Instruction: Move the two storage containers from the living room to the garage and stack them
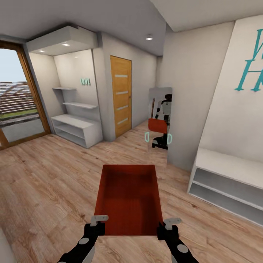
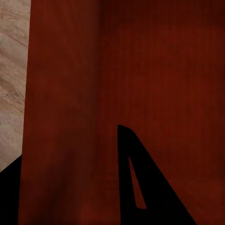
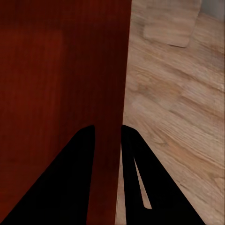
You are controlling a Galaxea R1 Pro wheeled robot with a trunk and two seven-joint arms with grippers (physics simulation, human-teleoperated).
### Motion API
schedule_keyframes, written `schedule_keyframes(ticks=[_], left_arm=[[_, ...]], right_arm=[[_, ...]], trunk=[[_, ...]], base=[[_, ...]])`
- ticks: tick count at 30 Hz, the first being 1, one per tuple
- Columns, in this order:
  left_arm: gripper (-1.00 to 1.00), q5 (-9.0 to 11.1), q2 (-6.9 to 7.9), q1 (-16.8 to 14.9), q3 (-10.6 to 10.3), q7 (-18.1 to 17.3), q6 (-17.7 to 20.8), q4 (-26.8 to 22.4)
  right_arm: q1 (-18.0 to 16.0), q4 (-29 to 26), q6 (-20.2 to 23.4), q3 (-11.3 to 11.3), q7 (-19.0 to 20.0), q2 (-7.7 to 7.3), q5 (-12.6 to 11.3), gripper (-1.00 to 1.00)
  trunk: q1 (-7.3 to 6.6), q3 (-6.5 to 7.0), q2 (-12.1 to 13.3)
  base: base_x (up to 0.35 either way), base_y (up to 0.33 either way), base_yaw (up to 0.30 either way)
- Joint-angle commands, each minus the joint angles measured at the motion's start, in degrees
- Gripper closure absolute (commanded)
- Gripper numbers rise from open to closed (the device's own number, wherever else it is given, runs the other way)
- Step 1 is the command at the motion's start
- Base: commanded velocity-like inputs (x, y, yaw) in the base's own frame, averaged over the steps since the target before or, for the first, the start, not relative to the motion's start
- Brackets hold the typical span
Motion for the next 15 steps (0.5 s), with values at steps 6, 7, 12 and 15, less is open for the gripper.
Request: schedule_keyframes(ticks=[6, 7, 12, 15], left_arm=[[1.0, 0.0, 1.63, -0.1, 0.6, 2.6, -0.3, 0.2], [1.0, 0.0, 1.63, -0.1, 0.6, 2.6, -0.3, 0.2], [1.0, 0.0, 1.63, -0.1, 0.6, 2.6, -0.3, 0.2], [1.0, 0.0, 1.63, -0.1, 0.6, 2.6, -0.3, 0.2]], right_arm=[[-0.1, -0.2, -2.8, 0.6, 0.8, -0.07, -0.3, 1.0], [-0.1, -0.2, -2.8, 0.6, 0.8, -0.07, -0.3, 1.0], [-0.1, -0.2, -2.8, 0.6, 0.8, -0.07, -0.3, 1.0], [-0.1, -0.2, -2.8, 0.6, 0.8, -0.07, -0.4, 1.0]], trunk=[[0.07, -0.13, -0.1], [0.07, -0.13, -0.1], [0.07, -0.13, -0.1], [0.07, -0.13, -0.1]], base=[[0.331, 0.0, 0.263], [0.331, 0.0, 0.263], [0.331, 0.0, 0.263], [0.331, 0.0, 0.263]])
